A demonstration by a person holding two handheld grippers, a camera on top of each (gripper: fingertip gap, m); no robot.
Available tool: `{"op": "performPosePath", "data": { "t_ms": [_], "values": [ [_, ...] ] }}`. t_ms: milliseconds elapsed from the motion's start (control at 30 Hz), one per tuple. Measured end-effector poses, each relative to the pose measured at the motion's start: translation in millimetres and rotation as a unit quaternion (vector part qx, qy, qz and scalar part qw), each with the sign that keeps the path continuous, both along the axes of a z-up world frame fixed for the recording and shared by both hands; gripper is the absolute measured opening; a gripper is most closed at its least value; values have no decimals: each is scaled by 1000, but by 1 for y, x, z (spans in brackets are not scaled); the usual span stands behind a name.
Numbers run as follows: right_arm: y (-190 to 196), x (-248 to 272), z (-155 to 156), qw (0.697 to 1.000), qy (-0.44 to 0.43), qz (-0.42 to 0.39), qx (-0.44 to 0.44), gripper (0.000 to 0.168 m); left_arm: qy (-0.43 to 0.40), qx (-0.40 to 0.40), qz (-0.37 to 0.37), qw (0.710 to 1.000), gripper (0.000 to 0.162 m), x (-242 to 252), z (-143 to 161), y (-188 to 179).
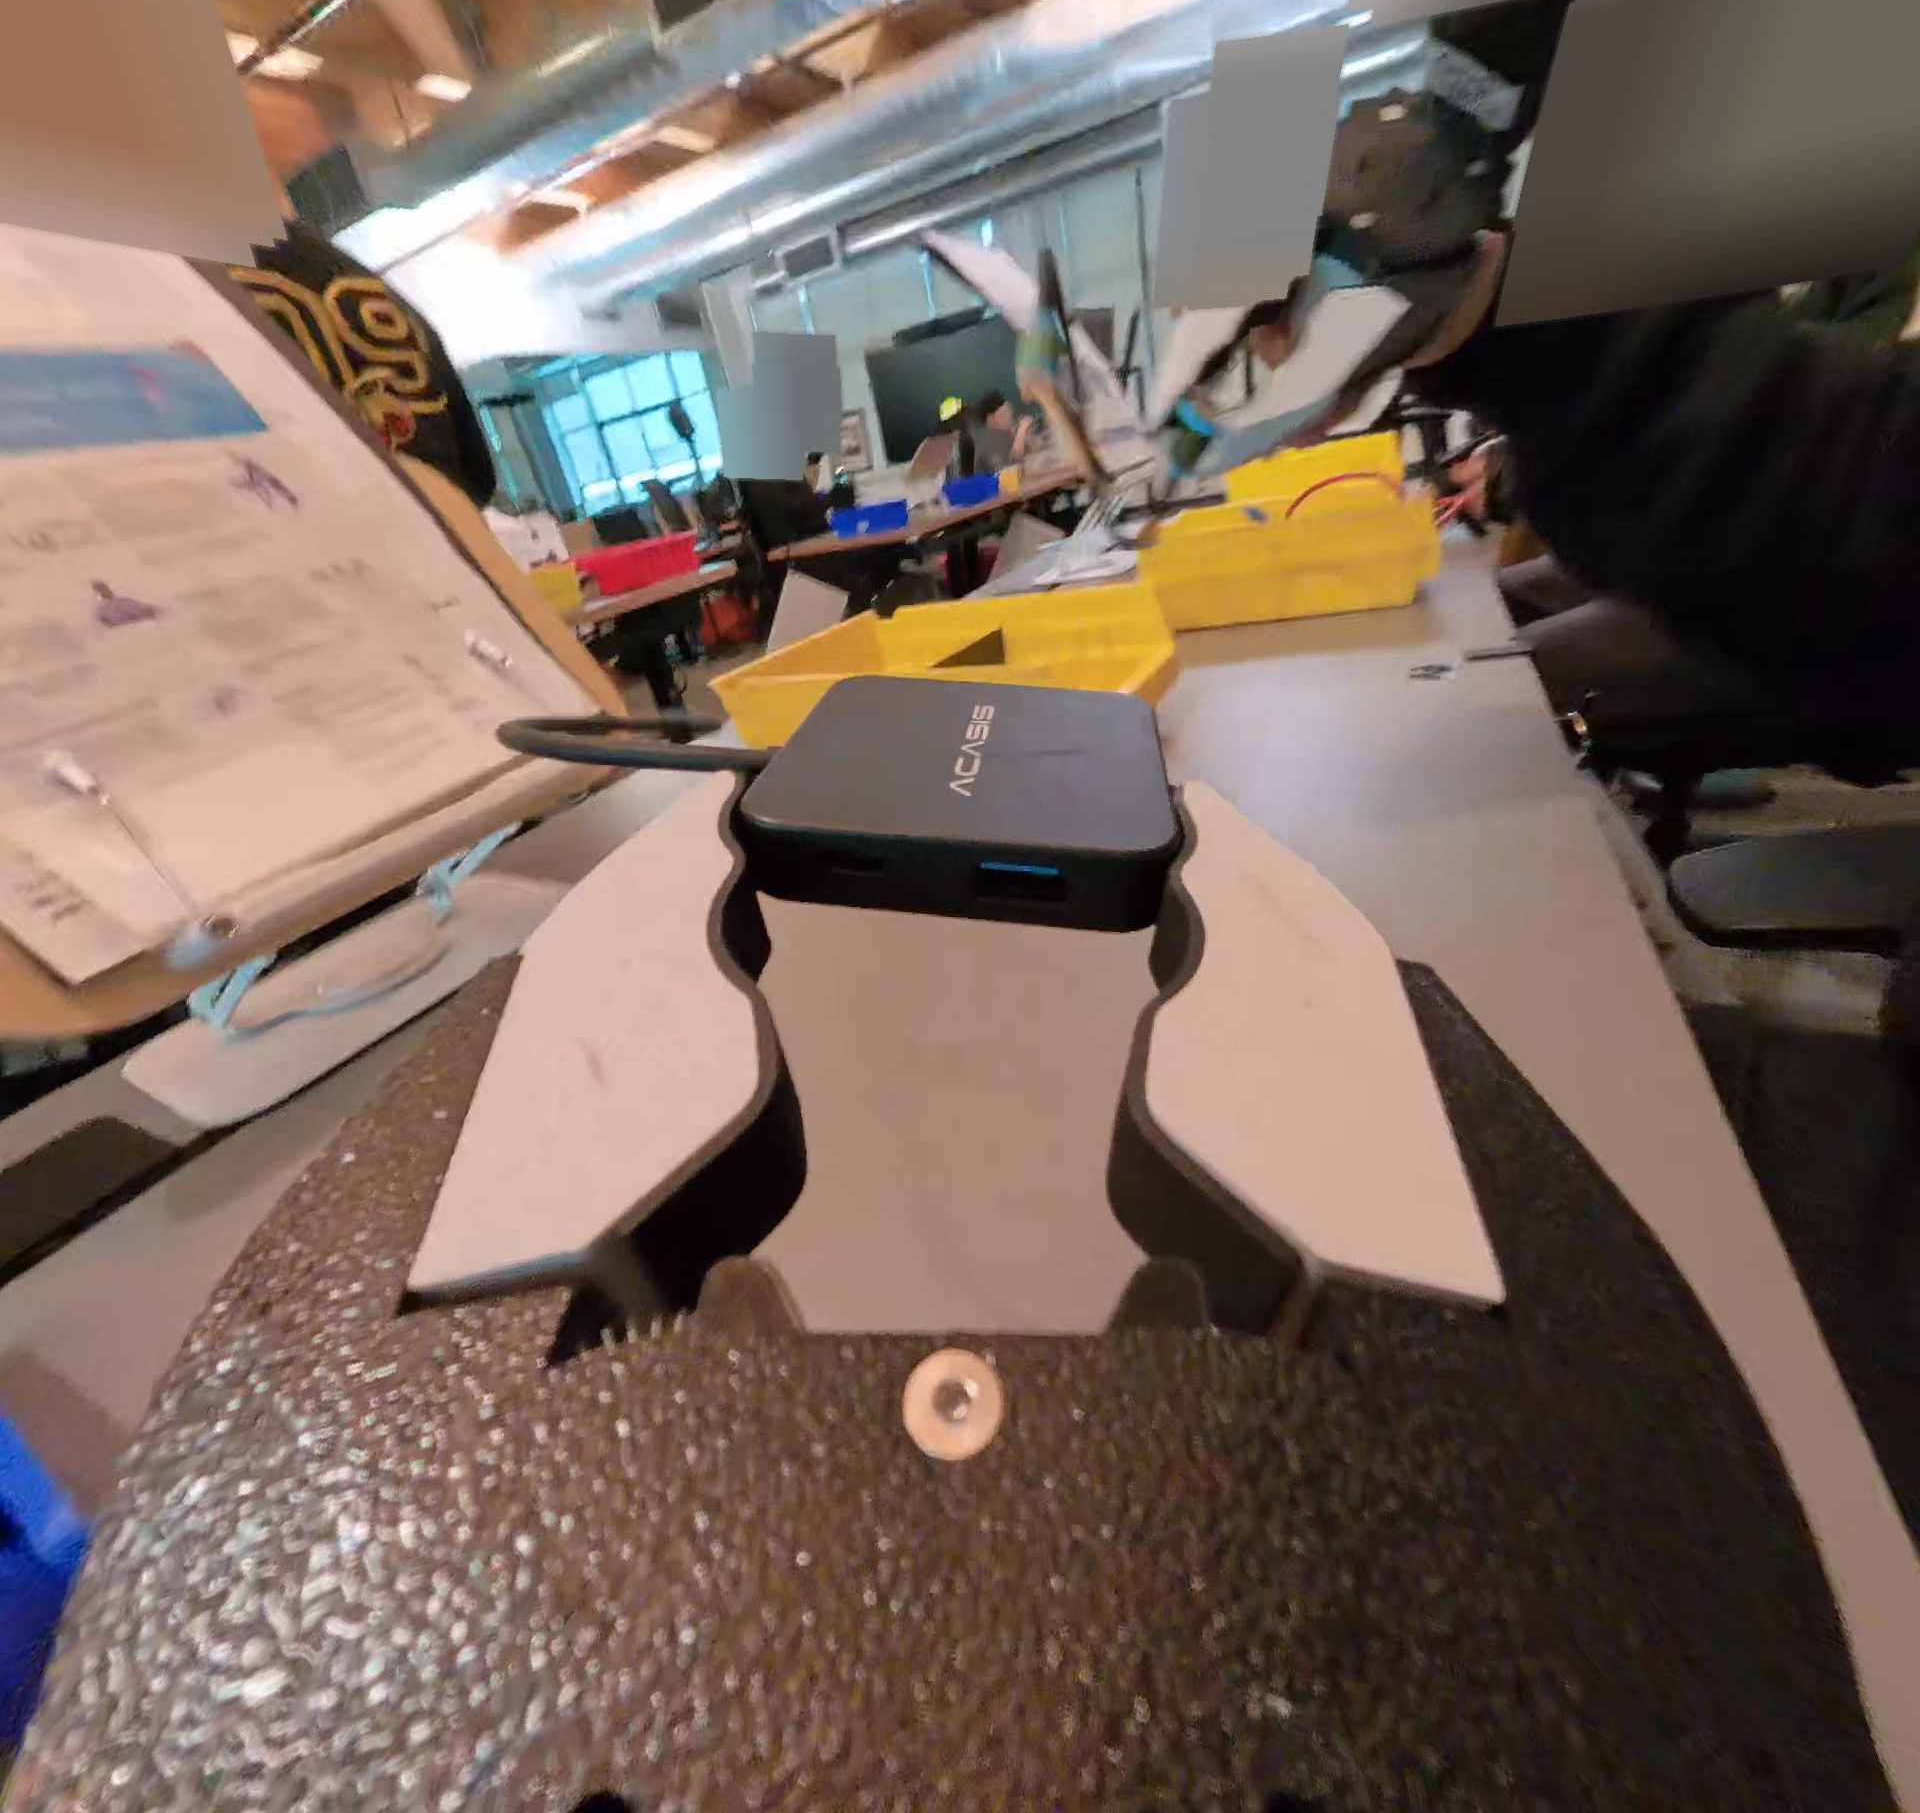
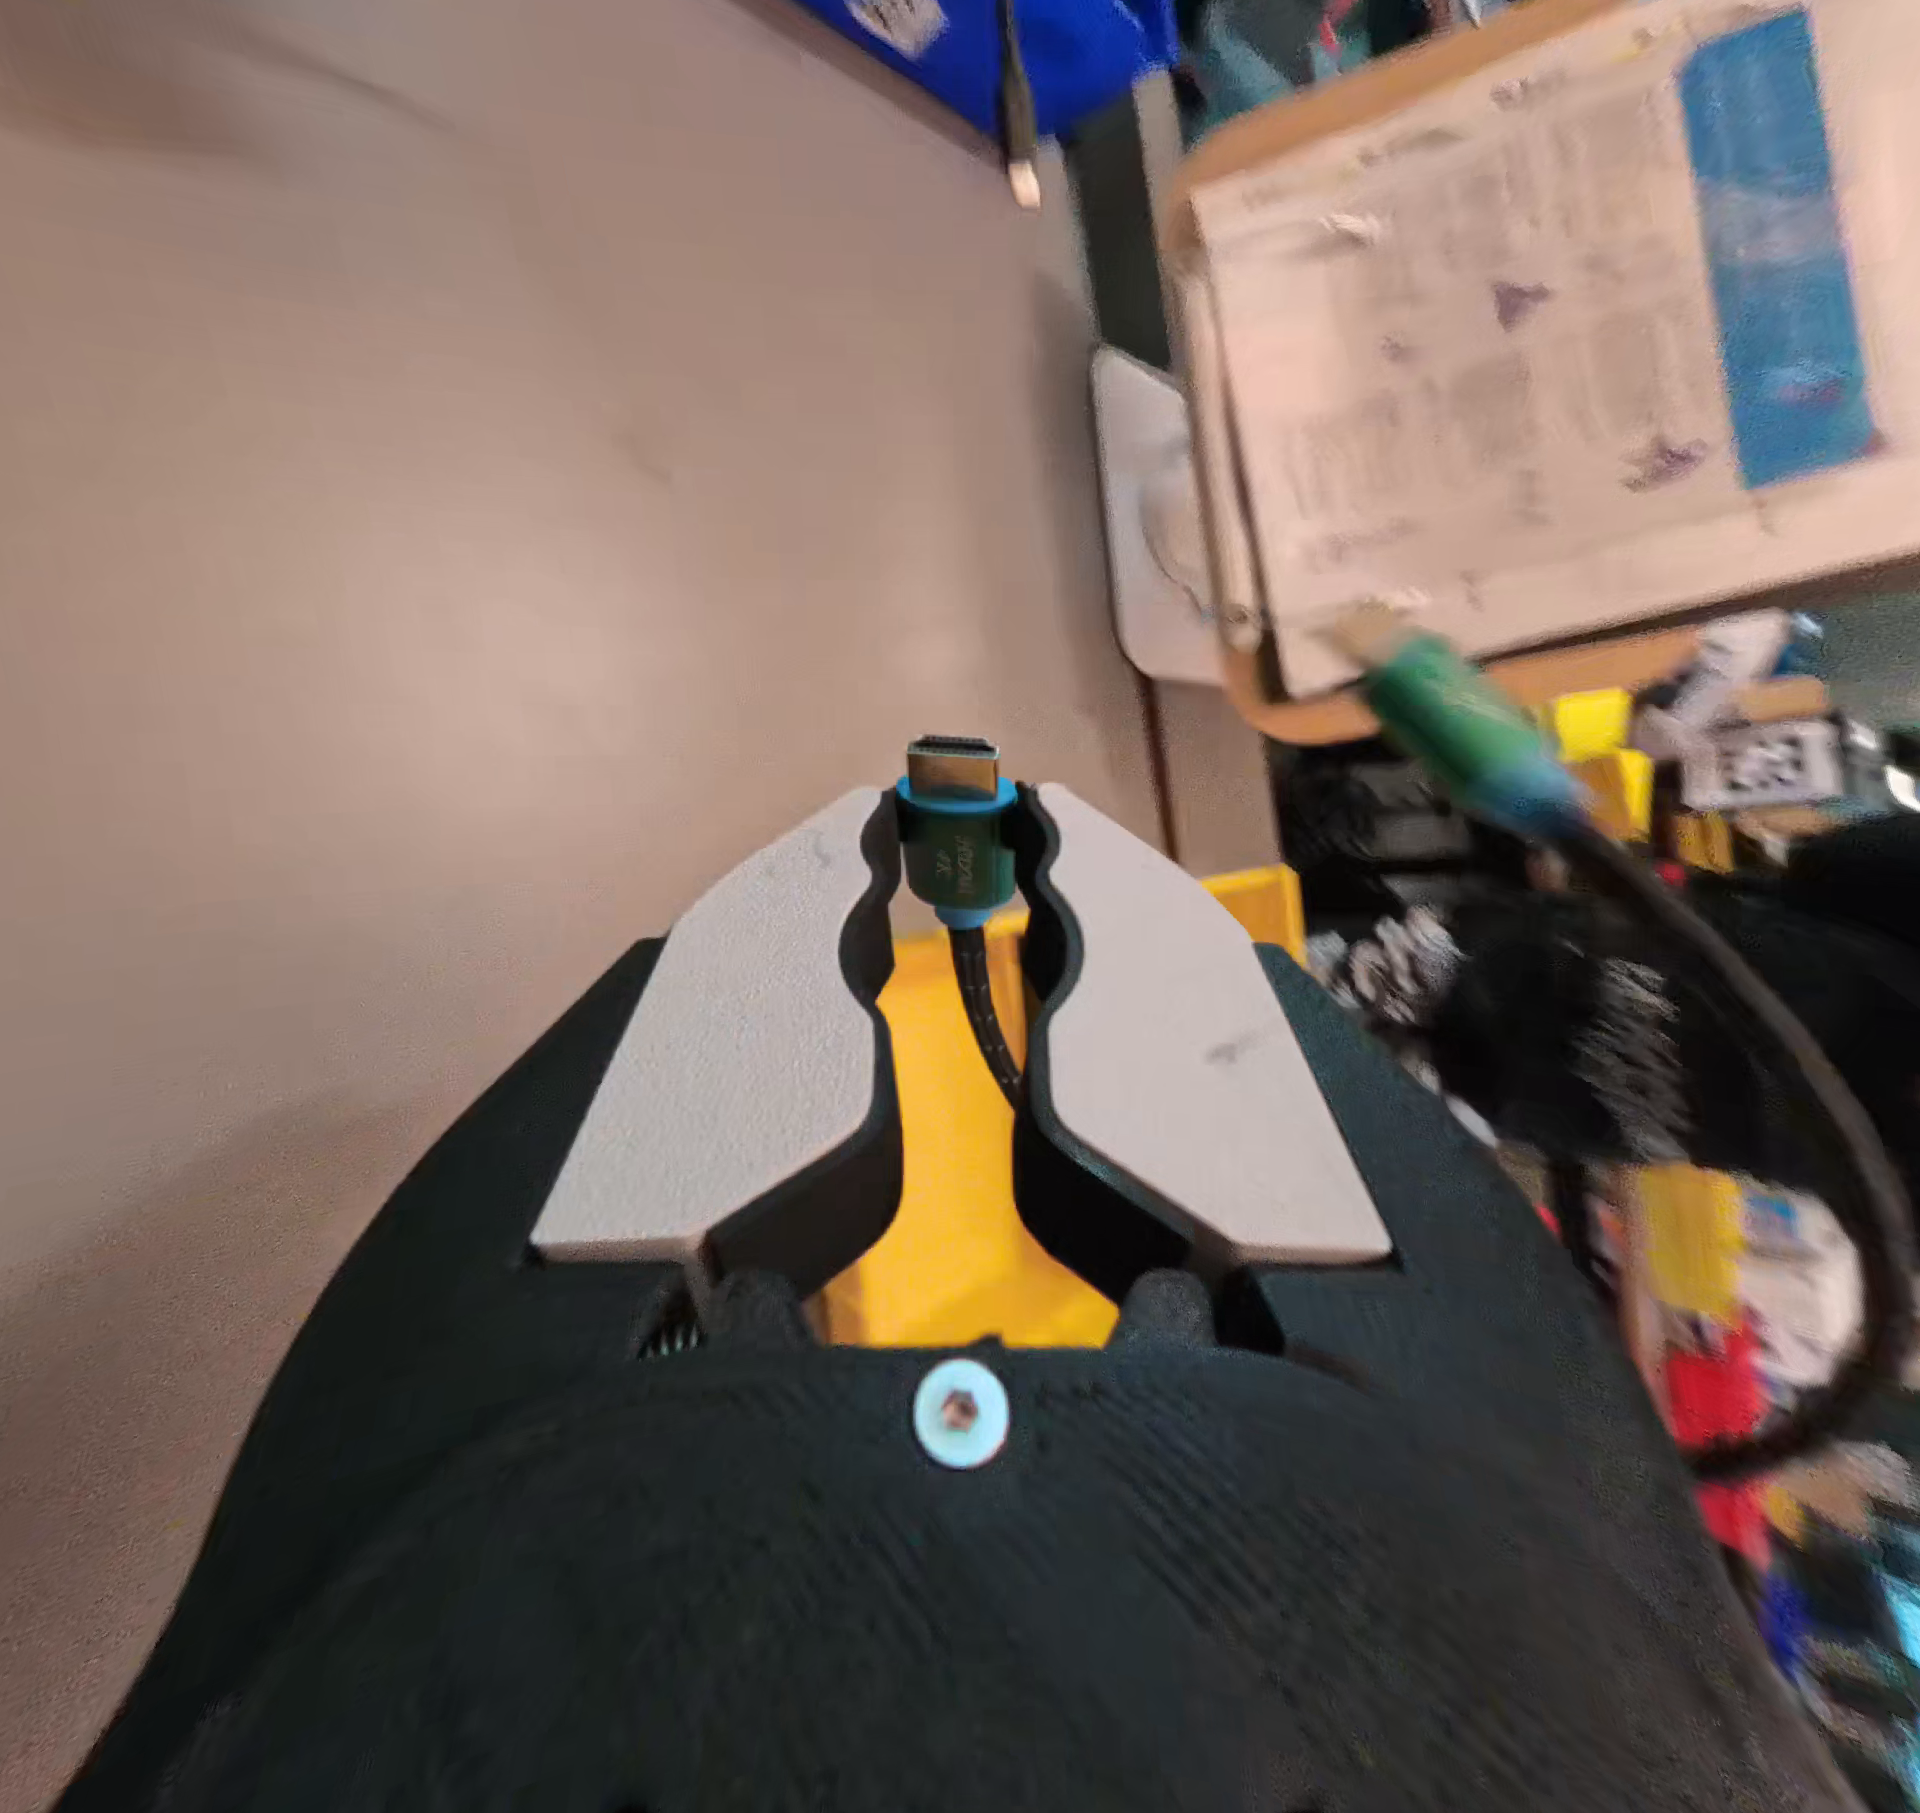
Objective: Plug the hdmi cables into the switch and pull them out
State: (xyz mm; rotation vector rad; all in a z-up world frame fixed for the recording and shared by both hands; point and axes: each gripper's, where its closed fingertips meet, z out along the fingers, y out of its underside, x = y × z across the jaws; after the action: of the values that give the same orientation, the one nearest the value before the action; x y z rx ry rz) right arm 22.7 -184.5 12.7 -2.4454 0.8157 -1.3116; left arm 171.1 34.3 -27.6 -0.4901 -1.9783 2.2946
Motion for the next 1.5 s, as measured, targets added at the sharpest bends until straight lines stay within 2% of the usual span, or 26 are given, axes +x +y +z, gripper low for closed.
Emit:
{"op": "performPosePath", "data": {
  "t_ms": [100,200,300,433,567,633,667,733,800,833,900,967,1033,1100,1167,1233,1267,1333,1433,1500],
  "values": [
    [-43,13,17,996,-15,-76,-38,22,-22,11,5,1000,72,-3,-6,-2],
    [-73,31,2,994,-15,-105,2,21,-24,20,4,1000,72,-4,-9,-1],
    [-99,44,-36,993,16,-118,15,22,-22,17,5,1000,72,-2,-7,1],
    [-131,51,-95,981,112,-154,32,21,-12,20,4,1000,73,0,-10,2],
    [-136,51,-134,961,194,-166,105,22,-2,25,-1,1000,72,1,-14,1],
    [-138,51,-136,960,200,-174,95,25,-1,35,-4,999,72,0,-18,-1],
    [-141,53,-129,963,178,-181,88,35,-1,39,-5,999,72,0,-20,-2],
    [-136,56,-104,963,132,-193,131,47,-2,44,-5,999,72,-1,-24,-3],
    [-113,61,-72,949,84,-184,240,55,-2,45,-7,999,72,-2,-26,-5],
    [-93,68,-58,932,64,-166,315,58,-4,42,-7,999,72,-3,-26,-6],
    [-40,85,-37,872,43,-110,475,66,-18,35,-6,999,72,-9,-26,-11],
    [32,82,-44,792,146,-40,591,73,-42,33,-6,999,72,-18,-27,-17],
    [99,69,-53,723,259,30,640,68,-71,24,-11,997,72,-30,-29,-23],
    [141,73,-61,692,296,54,657,67,-96,8,-16,995,72,-42,-28,-27],
    [169,87,-63,666,299,61,681,69,-114,-1,-15,993,72,-51,-28,-31],
    [194,95,-64,628,321,77,705,65,-139,-4,-3,990,72,-55,-28,-34],
    [206,92,-68,619,346,97,699,56,-156,-2,8,988,72,-55,-30,-36],
    [215,94,-80,643,359,116,666,18,-190,7,26,981,72,-54,-36,-38],
    [209,99,-82,664,364,103,645,15,-193,22,49,980,72,-46,-41,-41],
    [191,105,-81,711,338,85,611,15,-154,16,43,987,78,-47,-39,-41]
  ]
}}
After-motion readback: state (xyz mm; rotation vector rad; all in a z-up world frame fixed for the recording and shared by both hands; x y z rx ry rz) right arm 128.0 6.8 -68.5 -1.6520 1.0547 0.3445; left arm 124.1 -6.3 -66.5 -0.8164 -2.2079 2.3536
